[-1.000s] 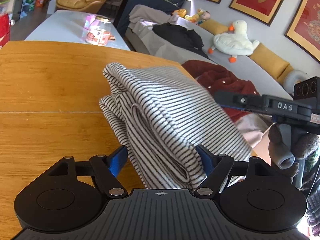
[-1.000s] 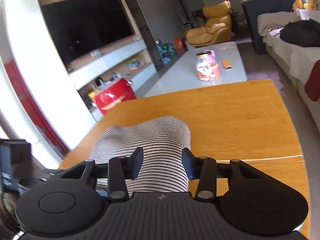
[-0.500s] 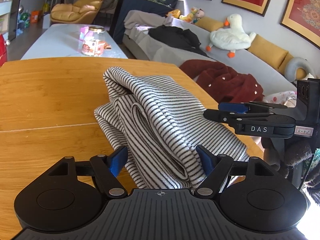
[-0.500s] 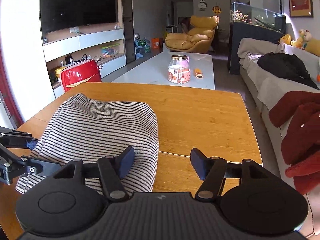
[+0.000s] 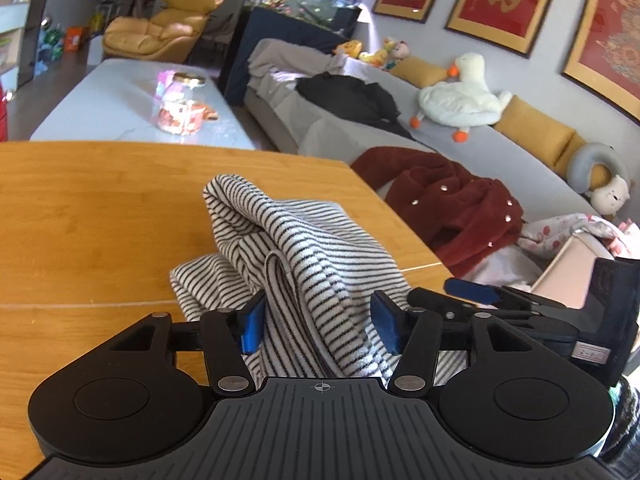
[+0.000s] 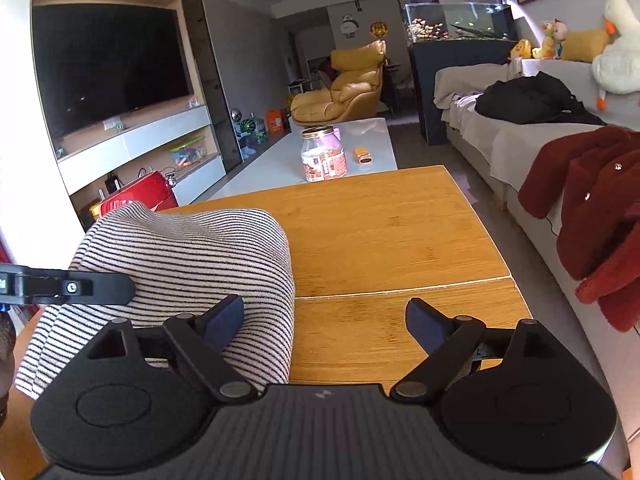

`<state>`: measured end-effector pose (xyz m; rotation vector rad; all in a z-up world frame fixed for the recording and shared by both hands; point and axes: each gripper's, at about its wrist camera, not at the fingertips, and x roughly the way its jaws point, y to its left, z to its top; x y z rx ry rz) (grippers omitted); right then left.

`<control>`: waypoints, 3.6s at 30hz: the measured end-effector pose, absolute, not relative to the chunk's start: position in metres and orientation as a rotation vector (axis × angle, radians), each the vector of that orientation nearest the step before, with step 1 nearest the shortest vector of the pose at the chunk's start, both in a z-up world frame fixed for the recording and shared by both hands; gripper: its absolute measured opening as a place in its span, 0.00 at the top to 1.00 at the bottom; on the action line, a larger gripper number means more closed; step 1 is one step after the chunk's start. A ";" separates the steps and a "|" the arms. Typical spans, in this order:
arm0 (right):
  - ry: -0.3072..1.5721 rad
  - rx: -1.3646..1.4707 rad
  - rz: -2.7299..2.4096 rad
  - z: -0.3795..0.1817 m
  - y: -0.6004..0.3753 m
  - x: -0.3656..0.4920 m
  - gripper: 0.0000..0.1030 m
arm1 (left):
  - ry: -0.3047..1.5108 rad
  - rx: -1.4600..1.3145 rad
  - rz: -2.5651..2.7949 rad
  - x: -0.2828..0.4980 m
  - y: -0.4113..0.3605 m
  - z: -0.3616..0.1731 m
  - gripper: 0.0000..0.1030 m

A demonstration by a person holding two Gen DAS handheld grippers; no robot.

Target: Fold clothes

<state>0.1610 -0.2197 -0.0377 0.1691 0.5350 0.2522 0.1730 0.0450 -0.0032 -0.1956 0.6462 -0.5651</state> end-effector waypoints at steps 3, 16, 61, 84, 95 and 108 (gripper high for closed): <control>0.533 0.176 0.256 -0.038 -0.220 0.161 0.13 | 0.640 -0.176 -0.590 0.159 0.045 0.000 0.45; 0.505 0.126 0.284 -0.035 -0.202 0.155 0.08 | 0.669 -0.299 -0.514 0.180 0.079 0.004 0.21; 0.551 0.359 0.419 -0.029 -0.206 0.135 0.01 | 0.681 -0.139 -0.549 0.133 0.055 -0.009 0.32; 0.601 0.020 0.451 -0.019 -0.160 0.119 0.39 | 0.651 -0.192 -0.517 0.122 0.077 -0.003 0.41; 0.560 -0.077 0.418 -0.007 -0.152 0.115 0.29 | 0.638 -0.281 -0.651 0.194 0.048 0.025 0.41; 0.490 -0.273 0.541 -0.017 -0.100 0.089 0.21 | 0.733 -0.361 -0.598 0.225 0.065 -0.010 0.47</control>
